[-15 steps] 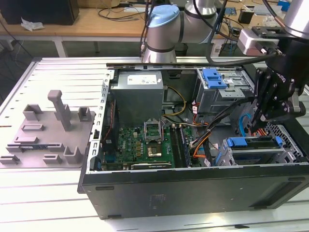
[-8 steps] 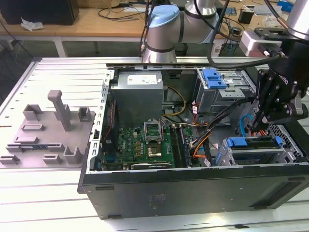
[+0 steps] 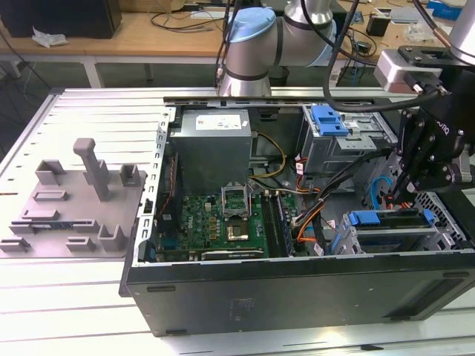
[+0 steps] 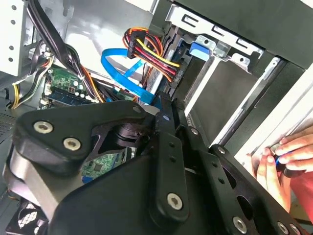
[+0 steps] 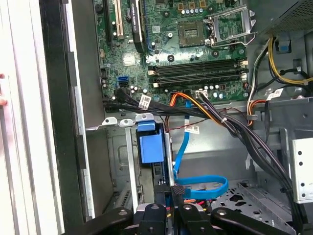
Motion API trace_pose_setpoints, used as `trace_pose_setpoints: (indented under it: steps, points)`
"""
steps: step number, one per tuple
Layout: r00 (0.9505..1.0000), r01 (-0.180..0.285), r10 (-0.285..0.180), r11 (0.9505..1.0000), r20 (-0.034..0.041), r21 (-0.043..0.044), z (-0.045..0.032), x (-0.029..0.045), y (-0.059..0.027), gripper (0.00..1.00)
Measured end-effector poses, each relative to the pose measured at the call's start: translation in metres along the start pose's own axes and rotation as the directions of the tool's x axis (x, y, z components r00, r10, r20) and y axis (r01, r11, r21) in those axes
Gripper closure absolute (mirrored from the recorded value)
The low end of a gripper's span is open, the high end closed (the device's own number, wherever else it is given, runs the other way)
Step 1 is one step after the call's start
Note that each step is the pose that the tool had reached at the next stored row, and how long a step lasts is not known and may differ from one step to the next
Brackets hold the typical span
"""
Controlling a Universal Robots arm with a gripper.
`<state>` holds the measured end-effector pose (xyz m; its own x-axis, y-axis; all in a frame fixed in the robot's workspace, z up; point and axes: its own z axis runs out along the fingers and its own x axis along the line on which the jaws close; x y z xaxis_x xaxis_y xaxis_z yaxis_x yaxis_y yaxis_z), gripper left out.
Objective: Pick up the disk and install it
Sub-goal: 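Insert the second disk wire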
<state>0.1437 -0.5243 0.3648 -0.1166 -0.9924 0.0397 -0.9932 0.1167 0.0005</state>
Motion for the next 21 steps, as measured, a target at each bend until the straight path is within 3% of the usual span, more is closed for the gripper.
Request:
trace_pose_setpoints:
  steps: [1, 2, 11, 15, 21]
  points:
    - [1.0, 0.001, -0.001, 0.9998, 0.0046, 0.0174, 0.0001, 0.0023, -0.0002, 0.84]
    - [0.9992, 0.006, -0.007, 0.9996, 0.0389, 0.0274, 0.0009, 0.0159, 0.0023, 0.84]
    - [0.994, 0.101, -0.102, 0.9944, 0.0385, 0.0314, 0.0017, 0.014, 0.0036, 0.84]
    - [0.9928, 0.111, -0.113, 0.993, 0.0406, 0.0397, 0.002, 0.014, 0.0036, 0.84]
    - [0.9927, 0.112, -0.113, 0.9929, 0.0412, 0.0406, 0.0021, 0.0139, 0.0036, 0.84]
